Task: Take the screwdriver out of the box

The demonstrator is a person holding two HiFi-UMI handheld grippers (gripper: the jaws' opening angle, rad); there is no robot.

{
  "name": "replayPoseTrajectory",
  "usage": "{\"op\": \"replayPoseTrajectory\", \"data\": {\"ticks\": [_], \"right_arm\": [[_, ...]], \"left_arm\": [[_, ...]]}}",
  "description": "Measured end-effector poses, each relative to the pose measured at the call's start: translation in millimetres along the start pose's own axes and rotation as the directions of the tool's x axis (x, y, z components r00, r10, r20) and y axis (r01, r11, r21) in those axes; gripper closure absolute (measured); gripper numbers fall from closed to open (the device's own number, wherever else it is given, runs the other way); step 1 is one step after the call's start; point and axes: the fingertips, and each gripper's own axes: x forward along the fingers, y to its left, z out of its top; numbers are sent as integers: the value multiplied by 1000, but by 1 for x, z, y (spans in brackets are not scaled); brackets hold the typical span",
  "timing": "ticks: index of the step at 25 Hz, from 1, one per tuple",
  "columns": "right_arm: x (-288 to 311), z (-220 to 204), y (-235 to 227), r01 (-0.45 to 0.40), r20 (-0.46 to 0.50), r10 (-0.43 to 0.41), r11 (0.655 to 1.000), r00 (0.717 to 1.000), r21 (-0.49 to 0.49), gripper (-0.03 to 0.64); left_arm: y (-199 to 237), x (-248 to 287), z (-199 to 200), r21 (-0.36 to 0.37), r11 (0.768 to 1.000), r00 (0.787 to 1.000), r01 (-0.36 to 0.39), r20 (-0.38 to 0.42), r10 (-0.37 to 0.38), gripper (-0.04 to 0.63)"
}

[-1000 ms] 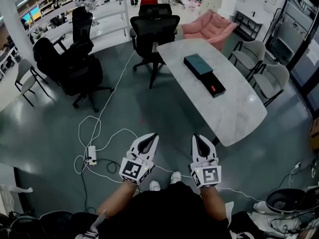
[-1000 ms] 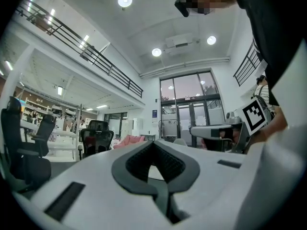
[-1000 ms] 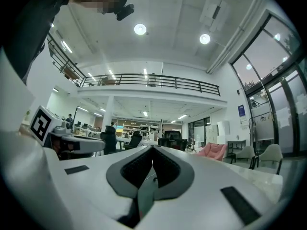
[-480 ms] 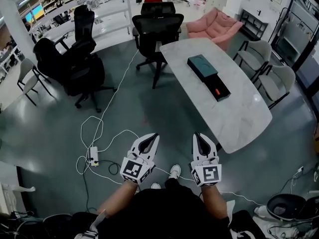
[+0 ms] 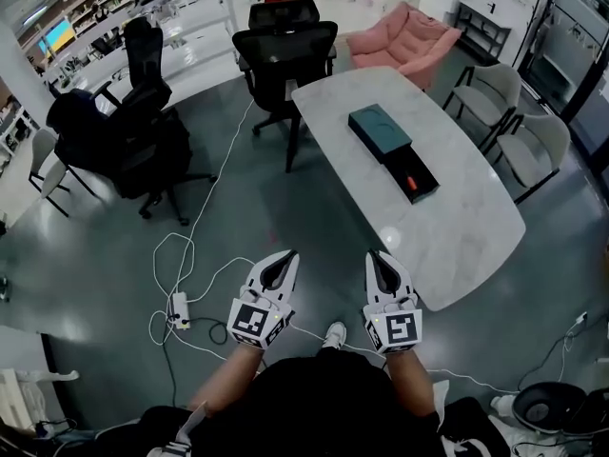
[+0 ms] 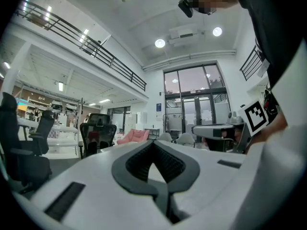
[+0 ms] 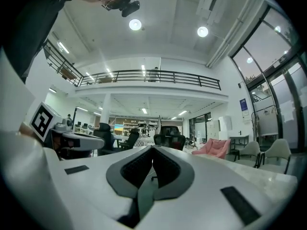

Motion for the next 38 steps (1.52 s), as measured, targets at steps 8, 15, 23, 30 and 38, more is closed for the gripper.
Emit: {"op": "replayPoseTrajectory", "data": {"ticks": [8,15,23,30,38], "right_arm": [[28,-16,-43,-14,-17,15,999,1000,39,594],[45,-21,-65,-40,-30,41,998,999,49,594],[77,-37,-79,-16,-55,18,999,998,42,594],[125,-33,-98,63,-61,-61,998,996,20,594],[173,-45,-97,171,-98,-168,985,981,33,594]], "left_arm": [[3,46,-11,24,1000,999,-19,-46,20,589],[8,68,-20,10,999,997,-40,-72,41,589],[38,107,-29,21,1000,997,-6,-77,8,589],[82,152,-22,18,997,996,69,-61,-68,589],[147,192,-11,64,987,989,148,-35,-146,589]]}}
